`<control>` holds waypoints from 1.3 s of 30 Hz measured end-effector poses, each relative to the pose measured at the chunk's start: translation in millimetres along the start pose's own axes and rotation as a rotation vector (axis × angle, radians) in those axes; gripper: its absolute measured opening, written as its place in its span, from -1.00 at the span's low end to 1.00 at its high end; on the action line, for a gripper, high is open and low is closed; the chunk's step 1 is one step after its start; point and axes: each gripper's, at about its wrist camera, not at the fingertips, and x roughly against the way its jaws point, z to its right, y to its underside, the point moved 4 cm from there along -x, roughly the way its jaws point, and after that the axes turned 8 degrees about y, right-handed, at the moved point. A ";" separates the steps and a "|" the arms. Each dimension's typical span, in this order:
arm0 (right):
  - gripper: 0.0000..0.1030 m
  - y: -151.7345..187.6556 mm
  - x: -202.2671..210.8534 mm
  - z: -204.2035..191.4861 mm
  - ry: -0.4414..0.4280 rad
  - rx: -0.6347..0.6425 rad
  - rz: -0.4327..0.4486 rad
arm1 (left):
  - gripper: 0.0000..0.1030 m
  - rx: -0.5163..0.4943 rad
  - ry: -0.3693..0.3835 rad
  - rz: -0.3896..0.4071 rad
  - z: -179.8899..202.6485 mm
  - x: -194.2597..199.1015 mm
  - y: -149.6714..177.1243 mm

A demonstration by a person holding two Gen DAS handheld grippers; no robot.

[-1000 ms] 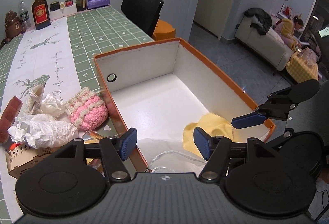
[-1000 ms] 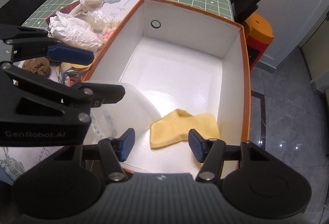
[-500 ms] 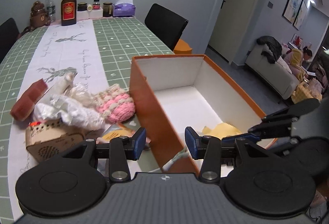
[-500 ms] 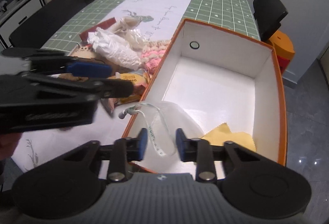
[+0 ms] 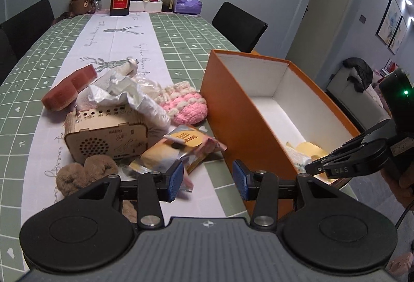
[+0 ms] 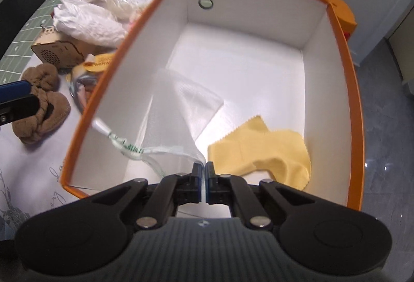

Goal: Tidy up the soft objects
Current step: 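Move both grippers back from the box toward the remaining items, then grasp the brown plush bear with the left gripper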

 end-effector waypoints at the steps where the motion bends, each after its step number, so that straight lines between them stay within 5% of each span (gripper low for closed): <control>1: -0.90 0.9 0.1 0.3 -0.001 0.004 0.000 | 0.01 0.000 -0.005 -0.003 -1.8 0.2 2.5; 5: -0.76 4.7 15.4 1.7 0.003 -0.001 0.034 | 0.01 0.002 -0.021 -0.016 -9.5 4.4 12.3; 7: -0.48 7.9 30.2 0.4 -0.013 -0.006 0.067 | 0.01 0.000 -0.032 -0.008 -13.9 11.1 15.5; 10: -0.47 13.0 53.9 -4.9 -0.032 -0.015 0.136 | 0.01 0.014 -0.040 0.019 -22.3 24.6 18.1; 13: -0.41 18.9 76.4 -17.5 -0.076 -0.039 0.229 | 0.01 0.025 -0.038 0.065 -29.7 40.6 21.3; 16: -0.13 24.0 97.3 -36.5 -0.148 -0.084 0.351 | 0.01 0.001 -0.048 0.140 -34.7 59.4 24.2; 23: -0.13 38.7 103.8 -106.9 -0.205 -0.116 0.561 | 0.16 -0.005 -0.098 0.159 -54.0 75.9 46.1; 27: -0.13 43.7 84.3 -144.2 -0.225 -0.135 0.574 | 0.23 0.057 -0.133 0.162 -76.5 77.4 61.1; 35: -0.23 32.5 25.7 -181.8 -0.178 -0.156 0.519 | 0.46 0.247 -0.088 0.170 -120.0 62.2 69.3; 39: -0.23 25.9 12.2 -186.9 -0.199 -0.166 0.488 | 0.56 0.247 -0.120 0.163 -136.8 52.8 67.8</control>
